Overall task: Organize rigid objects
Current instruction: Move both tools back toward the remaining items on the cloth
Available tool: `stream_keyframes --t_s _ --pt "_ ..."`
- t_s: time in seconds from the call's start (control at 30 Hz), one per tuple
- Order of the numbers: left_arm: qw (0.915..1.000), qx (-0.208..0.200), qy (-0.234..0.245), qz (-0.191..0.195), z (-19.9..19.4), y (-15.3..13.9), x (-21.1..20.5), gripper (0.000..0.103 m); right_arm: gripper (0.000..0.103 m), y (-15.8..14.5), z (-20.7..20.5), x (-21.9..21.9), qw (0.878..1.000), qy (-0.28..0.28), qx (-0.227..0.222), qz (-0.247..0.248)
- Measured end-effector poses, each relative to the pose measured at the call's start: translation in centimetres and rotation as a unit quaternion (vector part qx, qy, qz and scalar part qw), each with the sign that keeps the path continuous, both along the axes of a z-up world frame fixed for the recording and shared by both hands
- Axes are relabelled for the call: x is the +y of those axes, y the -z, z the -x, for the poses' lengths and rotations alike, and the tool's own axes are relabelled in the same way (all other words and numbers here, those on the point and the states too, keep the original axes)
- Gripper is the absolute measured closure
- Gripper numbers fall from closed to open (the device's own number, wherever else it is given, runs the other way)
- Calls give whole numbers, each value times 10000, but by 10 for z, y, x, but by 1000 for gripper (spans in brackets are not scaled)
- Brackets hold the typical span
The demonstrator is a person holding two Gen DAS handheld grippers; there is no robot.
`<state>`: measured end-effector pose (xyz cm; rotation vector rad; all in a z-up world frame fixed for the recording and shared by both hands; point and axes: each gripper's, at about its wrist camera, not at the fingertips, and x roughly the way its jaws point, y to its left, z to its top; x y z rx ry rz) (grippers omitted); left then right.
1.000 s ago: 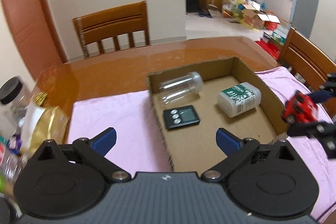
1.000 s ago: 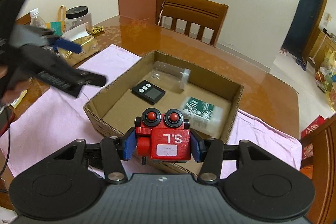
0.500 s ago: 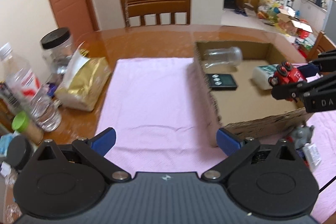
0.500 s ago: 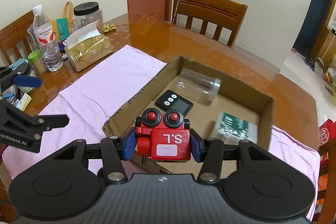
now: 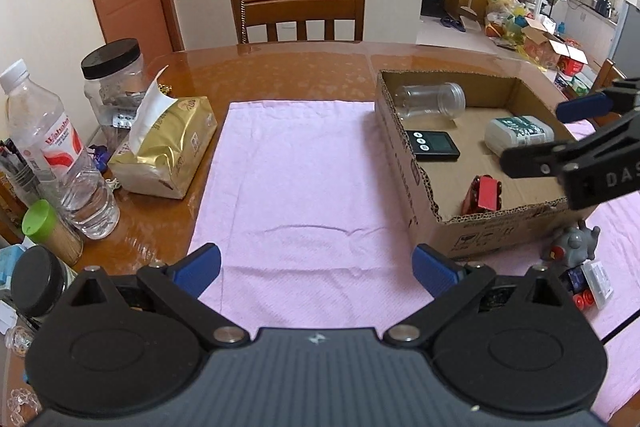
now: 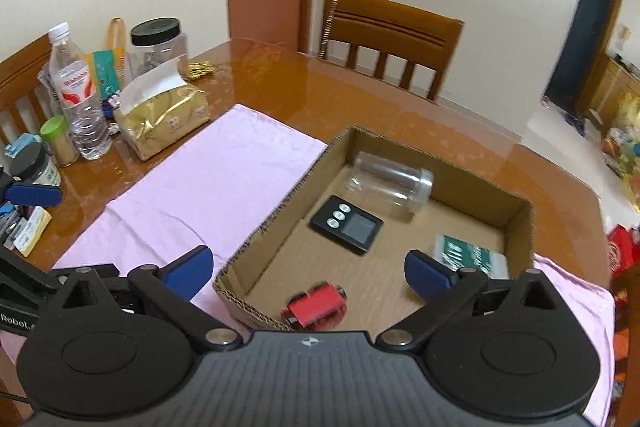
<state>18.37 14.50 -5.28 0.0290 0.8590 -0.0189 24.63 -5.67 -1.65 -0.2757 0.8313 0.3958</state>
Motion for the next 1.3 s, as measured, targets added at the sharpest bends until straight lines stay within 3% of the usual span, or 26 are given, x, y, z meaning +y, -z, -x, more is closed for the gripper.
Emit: stream_keyframes --t_s 0.4,0.63,1.3 --pt "9996 40 256 147 7 10 -6 2 0 19 55 -40 9919 1254 25 184" --pt "9994 74 325 51 19 15 -23 2 0 49 89 -73 9840 1717 389 272" --pt "9988 345 205 -278 28 20 -115 2 0 97 78 -161 9796 1715 1028 -187"
